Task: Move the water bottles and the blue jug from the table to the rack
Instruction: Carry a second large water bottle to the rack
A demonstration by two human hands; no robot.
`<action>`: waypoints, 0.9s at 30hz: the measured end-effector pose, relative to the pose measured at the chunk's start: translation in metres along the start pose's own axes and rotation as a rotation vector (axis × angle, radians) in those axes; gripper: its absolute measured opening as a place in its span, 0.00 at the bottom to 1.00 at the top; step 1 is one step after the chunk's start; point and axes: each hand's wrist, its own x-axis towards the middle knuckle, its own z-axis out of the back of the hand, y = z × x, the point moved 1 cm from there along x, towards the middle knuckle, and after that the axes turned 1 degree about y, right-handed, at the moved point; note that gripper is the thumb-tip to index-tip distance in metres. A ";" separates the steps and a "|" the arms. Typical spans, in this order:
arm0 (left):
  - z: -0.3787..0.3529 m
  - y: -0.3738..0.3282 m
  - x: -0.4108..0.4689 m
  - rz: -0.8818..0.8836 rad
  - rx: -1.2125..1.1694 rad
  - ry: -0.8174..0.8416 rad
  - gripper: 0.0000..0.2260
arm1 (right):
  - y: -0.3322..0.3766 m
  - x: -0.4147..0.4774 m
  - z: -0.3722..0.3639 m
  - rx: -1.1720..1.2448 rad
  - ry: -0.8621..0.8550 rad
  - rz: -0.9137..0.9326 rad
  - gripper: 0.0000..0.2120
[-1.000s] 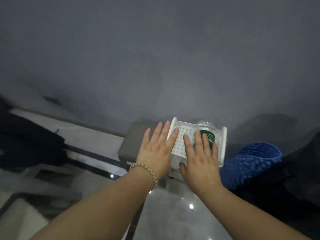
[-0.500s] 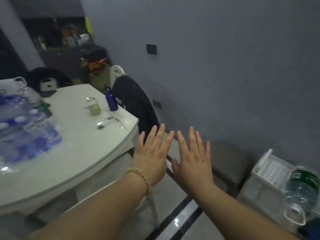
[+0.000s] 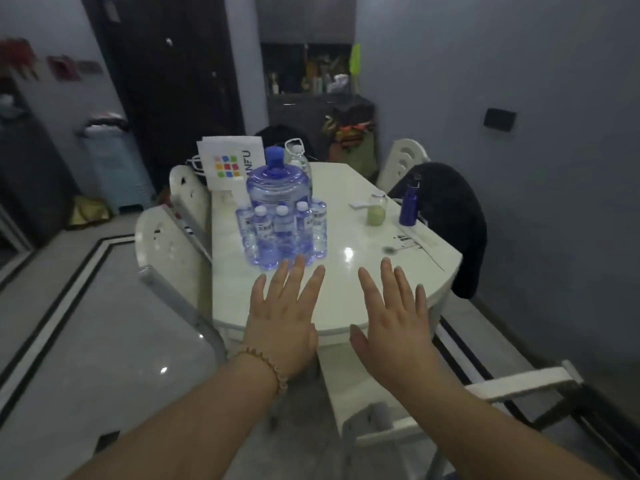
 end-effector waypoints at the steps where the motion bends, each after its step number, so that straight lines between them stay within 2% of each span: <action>1: -0.003 0.015 0.004 0.023 -0.005 0.009 0.44 | 0.013 0.011 -0.011 -0.010 0.004 0.021 0.42; 11: -0.037 0.172 0.100 0.046 0.105 -0.055 0.40 | 0.116 0.163 -0.101 0.052 0.008 0.043 0.41; 15: -0.052 0.229 0.137 0.060 0.062 -0.001 0.41 | 0.149 0.210 -0.123 0.064 0.008 0.060 0.42; 20: -0.081 0.276 0.182 -0.031 0.082 -0.018 0.36 | 0.179 0.260 -0.156 -0.014 -0.031 -0.053 0.43; 27: -0.110 0.376 0.236 -0.253 0.002 -0.012 0.37 | 0.252 0.321 -0.203 -0.118 -0.055 -0.260 0.40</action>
